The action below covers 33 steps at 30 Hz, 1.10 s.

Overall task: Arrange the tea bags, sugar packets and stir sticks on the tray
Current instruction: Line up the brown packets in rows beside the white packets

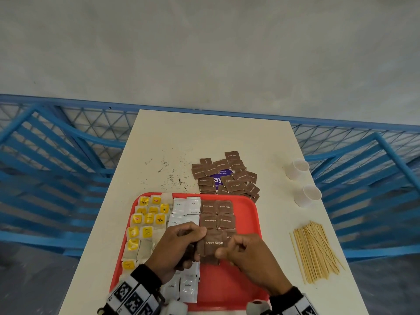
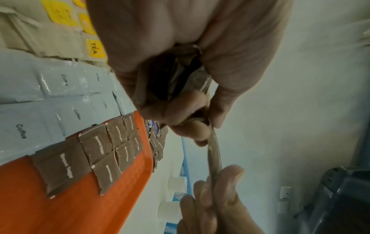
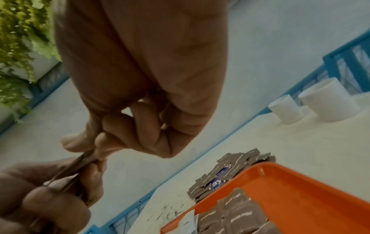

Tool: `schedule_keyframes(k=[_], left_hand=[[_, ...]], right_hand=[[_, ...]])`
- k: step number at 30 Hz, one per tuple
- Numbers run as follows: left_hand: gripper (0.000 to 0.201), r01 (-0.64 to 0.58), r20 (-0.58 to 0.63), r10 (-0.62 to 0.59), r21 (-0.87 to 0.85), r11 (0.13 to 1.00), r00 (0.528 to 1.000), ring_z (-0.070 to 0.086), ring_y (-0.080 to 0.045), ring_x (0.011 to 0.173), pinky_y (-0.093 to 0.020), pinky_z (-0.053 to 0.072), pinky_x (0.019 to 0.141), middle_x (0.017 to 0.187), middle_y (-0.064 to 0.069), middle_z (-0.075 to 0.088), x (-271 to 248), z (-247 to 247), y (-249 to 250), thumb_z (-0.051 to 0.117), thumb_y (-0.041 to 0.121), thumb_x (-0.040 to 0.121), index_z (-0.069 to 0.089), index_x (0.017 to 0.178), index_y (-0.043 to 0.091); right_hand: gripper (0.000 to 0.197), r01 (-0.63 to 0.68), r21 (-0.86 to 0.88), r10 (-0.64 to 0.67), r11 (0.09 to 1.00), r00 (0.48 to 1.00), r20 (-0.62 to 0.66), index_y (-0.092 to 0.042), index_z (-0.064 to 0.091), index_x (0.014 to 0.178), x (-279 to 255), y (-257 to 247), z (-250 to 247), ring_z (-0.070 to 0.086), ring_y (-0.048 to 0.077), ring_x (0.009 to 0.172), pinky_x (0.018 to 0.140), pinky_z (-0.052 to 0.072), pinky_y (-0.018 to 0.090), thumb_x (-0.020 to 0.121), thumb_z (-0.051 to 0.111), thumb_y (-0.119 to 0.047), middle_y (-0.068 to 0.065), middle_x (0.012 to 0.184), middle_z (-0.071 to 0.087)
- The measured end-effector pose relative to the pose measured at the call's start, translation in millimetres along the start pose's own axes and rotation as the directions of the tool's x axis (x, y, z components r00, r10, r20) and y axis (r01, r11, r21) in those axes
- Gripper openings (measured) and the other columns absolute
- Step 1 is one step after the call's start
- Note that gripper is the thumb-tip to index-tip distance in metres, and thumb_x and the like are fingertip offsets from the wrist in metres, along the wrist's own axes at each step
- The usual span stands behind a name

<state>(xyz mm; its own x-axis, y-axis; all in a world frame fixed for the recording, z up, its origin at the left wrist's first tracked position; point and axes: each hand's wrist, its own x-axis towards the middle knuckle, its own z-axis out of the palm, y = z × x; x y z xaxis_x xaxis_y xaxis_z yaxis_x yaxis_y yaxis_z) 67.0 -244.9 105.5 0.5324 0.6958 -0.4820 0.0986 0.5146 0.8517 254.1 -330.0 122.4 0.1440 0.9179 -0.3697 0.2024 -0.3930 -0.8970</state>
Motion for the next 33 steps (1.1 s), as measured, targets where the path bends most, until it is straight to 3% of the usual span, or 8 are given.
schedule_keyframes(k=[5, 9, 13, 17, 21, 26, 30, 33], left_hand=[[0.027, 0.005, 0.044, -0.005, -0.008, 1.000, 0.999, 0.050, -0.020, 0.051, -0.019, 0.026, 0.044, 0.070, -0.016, 0.058, 0.2, 0.5, -1.8, 0.071, 0.035, 0.085, 0.066, 0.083, 0.009], [0.020, -0.014, 0.104, 0.009, 0.050, 0.999, 0.995, 0.051, -0.019, 0.050, -0.018, 0.029, 0.042, 0.068, -0.014, 0.060, 1.2, 3.7, 0.7, 0.068, 0.029, 0.091, 0.069, 0.078, 0.014], [0.021, -0.011, 0.081, 0.004, 0.080, 0.997, 0.997, 0.049, -0.021, 0.051, -0.019, 0.026, 0.043, 0.068, -0.015, 0.059, 10.5, 10.9, 3.8, 0.069, 0.032, 0.090, 0.069, 0.078, 0.015], [0.019, 0.003, 0.076, -0.007, 0.061, 0.998, 0.997, 0.051, -0.019, 0.048, -0.018, 0.029, 0.040, 0.065, -0.012, 0.060, 20.7, 21.9, 4.8, 0.069, 0.029, 0.091, 0.069, 0.084, 0.011], [0.019, 0.000, -0.034, 0.008, 0.217, 0.976, 0.999, 0.052, -0.013, 0.045, -0.020, 0.033, 0.038, 0.068, -0.007, 0.069, 30.6, 18.5, -8.0, 0.070, 0.025, 0.092, 0.068, 0.085, 0.007], [0.014, -0.052, -0.034, 0.127, 0.787, 0.615, 0.991, 0.064, 0.001, 0.072, -0.031, 0.055, 0.077, 0.078, 0.013, 0.072, 42.7, 6.7, -55.3, 0.072, 0.031, 0.085, 0.068, 0.072, 0.031], [0.027, -0.032, -0.004, 0.099, 0.933, 0.359, 0.995, 0.063, -0.016, 0.110, -0.031, 0.050, 0.091, 0.116, 0.011, 0.070, 46.1, 16.3, -71.4, 0.061, 0.050, 0.089, 0.068, 0.112, 0.038], [0.035, -0.047, 0.028, 0.079, 0.966, 0.253, 0.996, 0.058, -0.021, 0.122, -0.036, 0.046, 0.096, 0.130, 0.006, 0.064, 48.5, 22.1, -71.9, 0.055, 0.045, 0.093, 0.060, 0.128, 0.040]], right_hand=[[0.034, 0.032, 0.079, -0.027, 0.996, 0.997, -0.068, -0.011, 0.065, 0.068, -4.3, 1.6, -9.9, 0.045, 0.002, 0.052, 0.054, 0.037, 0.015, 0.077, 0.076, -0.041, -0.011, 0.056, 0.056], [0.019, 0.075, 0.247, -0.058, 0.966, 0.996, -0.074, 0.006, 0.071, 0.087, -3.9, -4.9, -4.0, 0.051, -0.004, 0.048, 0.053, 0.039, 0.009, 0.087, 0.072, -0.013, -0.011, 0.056, 0.063], [0.018, 0.114, 0.305, -0.034, 0.946, 0.966, -0.256, 0.001, 0.072, 0.085, -0.2, 3.7, -4.5, 0.052, 0.001, 0.053, 0.055, 0.041, 0.013, 0.088, 0.071, -0.017, -0.006, 0.061, 0.065], [0.017, 0.017, 0.296, 0.027, 0.955, 0.989, -0.143, -0.004, 0.074, 0.095, -1.6, 12.5, -8.4, 0.056, 0.003, 0.058, 0.056, 0.044, 0.014, 0.087, 0.072, -0.019, -0.003, 0.068, 0.070], [0.008, -0.090, 0.212, 0.138, 0.973, 0.966, -0.221, -0.007, 0.077, 0.086, 10.6, 48.4, -19.6, 0.054, 0.003, 0.053, 0.055, 0.042, 0.013, 0.085, 0.075, -0.015, -0.005, 0.057, 0.065], [0.019, -0.324, 0.086, 0.335, 0.942, 0.923, -0.188, -0.011, 0.072, 0.066, 25.2, 103.2, -17.4, 0.049, 0.008, 0.048, 0.053, 0.042, 0.013, 0.085, 0.075, -0.011, 0.000, 0.052, 0.060], [0.014, -0.346, 0.036, 0.347, 0.937, 0.918, -0.195, -0.014, 0.074, 0.068, 39.3, 115.2, -9.9, 0.052, 0.005, 0.047, 0.054, 0.043, 0.016, 0.081, 0.080, -0.017, -0.004, 0.051, 0.062], [0.015, -0.356, -0.035, 0.337, 0.934, 0.909, -0.246, -0.018, 0.074, 0.065, 50.2, 123.0, -5.7, 0.060, 0.003, 0.059, 0.058, 0.043, 0.010, 0.077, 0.084, -0.020, -0.008, 0.062, 0.070]])
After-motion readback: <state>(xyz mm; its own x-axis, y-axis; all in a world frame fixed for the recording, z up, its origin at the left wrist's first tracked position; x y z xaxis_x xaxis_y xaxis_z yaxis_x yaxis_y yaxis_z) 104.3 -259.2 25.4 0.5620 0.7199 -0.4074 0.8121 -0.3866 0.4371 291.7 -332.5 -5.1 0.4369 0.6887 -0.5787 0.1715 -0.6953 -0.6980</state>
